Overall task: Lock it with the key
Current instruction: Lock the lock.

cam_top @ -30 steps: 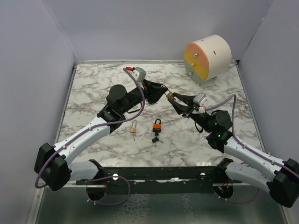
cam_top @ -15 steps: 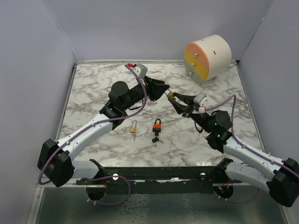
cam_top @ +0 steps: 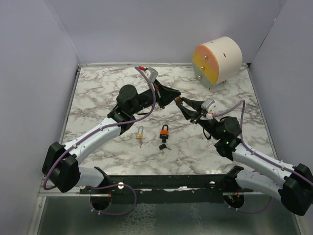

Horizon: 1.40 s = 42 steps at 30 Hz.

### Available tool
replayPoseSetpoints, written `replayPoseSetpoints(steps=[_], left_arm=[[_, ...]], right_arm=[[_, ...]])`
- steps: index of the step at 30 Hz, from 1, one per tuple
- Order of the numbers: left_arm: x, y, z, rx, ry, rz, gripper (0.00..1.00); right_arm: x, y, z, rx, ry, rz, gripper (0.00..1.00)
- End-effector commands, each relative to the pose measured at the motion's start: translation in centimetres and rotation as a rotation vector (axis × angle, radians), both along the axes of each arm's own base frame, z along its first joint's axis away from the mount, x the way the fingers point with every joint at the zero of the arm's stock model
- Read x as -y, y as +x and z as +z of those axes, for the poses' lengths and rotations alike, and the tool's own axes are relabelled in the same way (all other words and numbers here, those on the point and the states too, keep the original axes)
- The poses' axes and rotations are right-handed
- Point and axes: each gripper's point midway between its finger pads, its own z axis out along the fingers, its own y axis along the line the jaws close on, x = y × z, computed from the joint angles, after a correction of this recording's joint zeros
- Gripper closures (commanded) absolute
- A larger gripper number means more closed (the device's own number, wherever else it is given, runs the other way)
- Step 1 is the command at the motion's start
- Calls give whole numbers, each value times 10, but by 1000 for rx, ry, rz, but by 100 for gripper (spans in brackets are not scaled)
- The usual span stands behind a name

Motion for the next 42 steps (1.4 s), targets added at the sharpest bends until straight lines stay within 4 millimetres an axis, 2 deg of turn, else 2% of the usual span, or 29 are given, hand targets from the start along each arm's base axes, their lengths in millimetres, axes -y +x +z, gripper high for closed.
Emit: replayPoseSetpoints(steps=[1,7,8,12,16,17,18,19,23,28,30,32,34,37,42], left_arm=[[-1,-5,19,51,-25,-28,100],[-6,-8,26,80,-32,-16,100],[-7,-7,25,84,-31,-8,100],[-11,-1,26,108,-5,24,100],[-14,0,30,151,27,31,100],[-15,0,29,163,40,35,100],[-17,2,28,167,55,47,100],[-19,3,26,173,70,58,100],[-29,9,27,191,102,97,100],[-31,9,31,202,102,79,100],[-30,8,30,201,104,64,100],[-29,7,30,200,104,55,100],[-30,8,29,199,106,52,100],[-30,9,29,202,112,46,100],[-28,9,26,207,131,30,100]], right_arm=[[8,1,28,78,69,-35,99],[6,3,19,49,55,-36,99],[6,3,18,47,52,-33,96],[5,3,12,17,26,-30,69],[15,4,0,-43,28,-68,57],[18,4,-3,-71,39,-77,50],[20,4,-9,-103,38,-87,26],[24,3,-12,-120,40,-99,15],[40,10,-22,-172,58,-183,14],[61,44,-25,-272,94,-254,17],[81,65,-27,-344,154,-269,19],[119,94,-33,-437,222,-320,19],[135,111,-39,-525,254,-297,17],[132,121,-43,-569,228,-262,8],[122,114,-49,-584,174,-206,2]])
